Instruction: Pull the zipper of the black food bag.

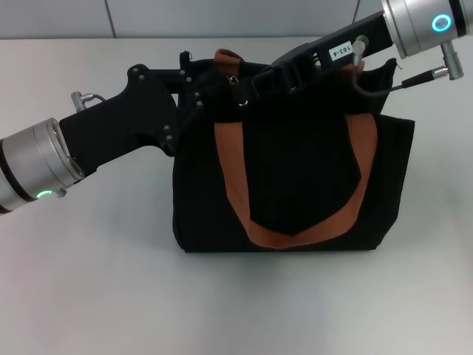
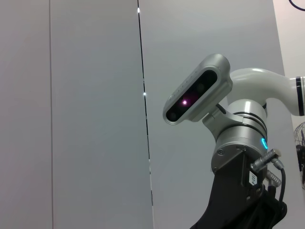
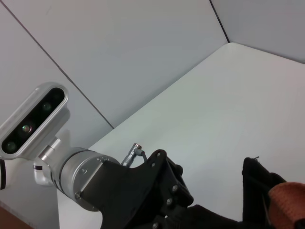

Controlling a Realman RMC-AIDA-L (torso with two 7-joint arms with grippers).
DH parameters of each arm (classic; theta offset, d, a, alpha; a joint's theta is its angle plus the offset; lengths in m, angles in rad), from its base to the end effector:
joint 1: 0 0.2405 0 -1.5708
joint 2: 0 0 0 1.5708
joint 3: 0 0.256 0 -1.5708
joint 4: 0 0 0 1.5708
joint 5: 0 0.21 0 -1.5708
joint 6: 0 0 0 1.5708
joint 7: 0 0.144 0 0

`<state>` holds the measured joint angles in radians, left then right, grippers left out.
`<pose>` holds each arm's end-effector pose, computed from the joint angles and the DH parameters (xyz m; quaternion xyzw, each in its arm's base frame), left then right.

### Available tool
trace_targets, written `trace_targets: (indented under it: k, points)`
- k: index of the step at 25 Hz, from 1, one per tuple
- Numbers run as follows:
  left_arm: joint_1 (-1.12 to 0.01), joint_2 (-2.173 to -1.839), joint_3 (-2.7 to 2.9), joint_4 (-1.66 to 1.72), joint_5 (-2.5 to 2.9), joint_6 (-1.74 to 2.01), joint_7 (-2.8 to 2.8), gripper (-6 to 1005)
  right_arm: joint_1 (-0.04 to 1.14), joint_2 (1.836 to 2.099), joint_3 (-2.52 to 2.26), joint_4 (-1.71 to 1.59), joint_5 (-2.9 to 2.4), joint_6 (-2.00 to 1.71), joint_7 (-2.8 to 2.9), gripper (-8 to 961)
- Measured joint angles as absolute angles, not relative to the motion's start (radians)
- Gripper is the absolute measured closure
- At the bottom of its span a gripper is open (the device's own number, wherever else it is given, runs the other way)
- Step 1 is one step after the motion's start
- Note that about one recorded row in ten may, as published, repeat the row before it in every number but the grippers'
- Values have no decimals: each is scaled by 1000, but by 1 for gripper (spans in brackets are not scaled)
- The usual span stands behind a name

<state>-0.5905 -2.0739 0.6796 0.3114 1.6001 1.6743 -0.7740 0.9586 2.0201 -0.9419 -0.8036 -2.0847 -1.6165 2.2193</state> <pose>-0.2222 0.3252 -0.0139 -0.8785 -0.0263 -0.4295 0.2077 0.0962 0.4023 0.0062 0.9452 -0.3039 -0.1174 0.0222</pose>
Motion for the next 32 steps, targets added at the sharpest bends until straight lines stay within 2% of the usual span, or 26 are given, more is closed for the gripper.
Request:
trace_targets:
  k: [5, 18, 32]
  points:
    - [-590, -2073, 680, 312, 1600, 1674, -775, 966, 960, 2020, -948, -807, -2087, -1614, 2219, 954]
    - [-578, -2070, 680, 317, 1578, 1676, -775, 965, 943, 2020, -938, -855, -2163, -1586, 2294, 954]
    - [-553, -2065, 644, 327, 1573, 1672, -770, 965, 803, 2023, -932, -1173, -2323, -1657, 2498, 955]
